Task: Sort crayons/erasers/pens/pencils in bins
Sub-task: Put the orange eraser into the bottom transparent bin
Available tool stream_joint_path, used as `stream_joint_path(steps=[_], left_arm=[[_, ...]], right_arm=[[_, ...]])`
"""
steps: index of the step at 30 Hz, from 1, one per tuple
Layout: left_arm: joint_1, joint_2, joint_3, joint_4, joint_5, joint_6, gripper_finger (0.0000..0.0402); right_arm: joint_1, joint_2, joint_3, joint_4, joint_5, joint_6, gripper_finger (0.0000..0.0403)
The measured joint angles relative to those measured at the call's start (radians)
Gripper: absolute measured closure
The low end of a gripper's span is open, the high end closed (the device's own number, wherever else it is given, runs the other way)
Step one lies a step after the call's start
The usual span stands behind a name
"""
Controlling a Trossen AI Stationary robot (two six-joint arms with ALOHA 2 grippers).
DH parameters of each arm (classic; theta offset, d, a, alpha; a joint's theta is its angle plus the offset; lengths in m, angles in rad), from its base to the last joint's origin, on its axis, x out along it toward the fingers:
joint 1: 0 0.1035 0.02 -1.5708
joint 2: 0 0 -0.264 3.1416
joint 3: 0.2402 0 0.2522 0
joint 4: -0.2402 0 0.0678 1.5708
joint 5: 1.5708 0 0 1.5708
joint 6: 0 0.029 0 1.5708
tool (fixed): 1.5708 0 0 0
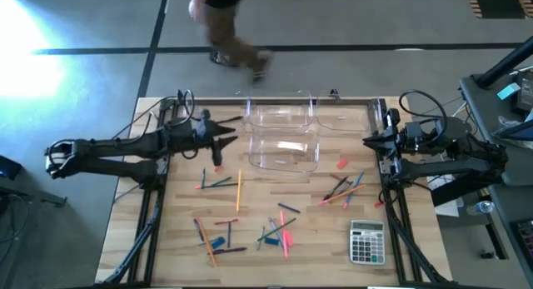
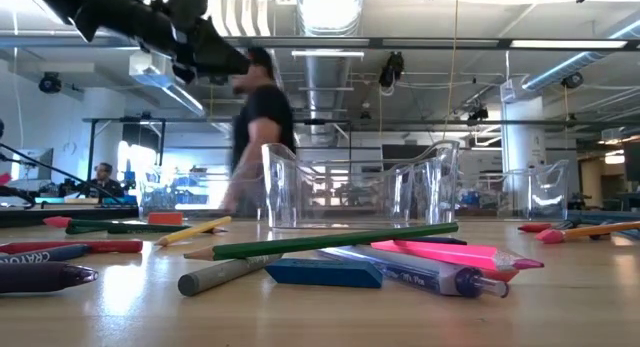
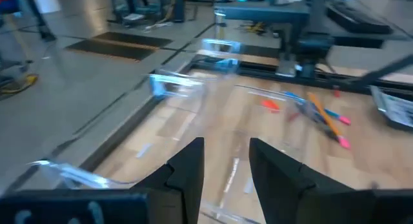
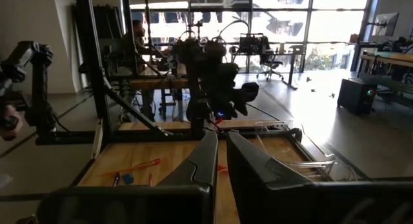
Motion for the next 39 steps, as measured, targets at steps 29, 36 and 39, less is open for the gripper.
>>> stream_joint_path(steps=[29, 36, 39], left_arm=[[-0.064, 0.066, 0.163, -0.654, -0.098, -0.143, 0.0293], [-0.064, 0.145, 0.157, -0.769, -0.069, -0.233, 0.0288], [-0.064, 0.191, 0.156, -0.769, -0.068, -0.242, 0.0269]], right_arm=[[0.000, 0.000, 0.000, 0.000, 0.000, 0.000, 0.0374], [0.000, 0.000, 0.000, 0.009, 0.000, -0.002, 0.0374], [0.000, 0.000, 0.000, 0.008, 0.000, 0.000, 0.0374]])
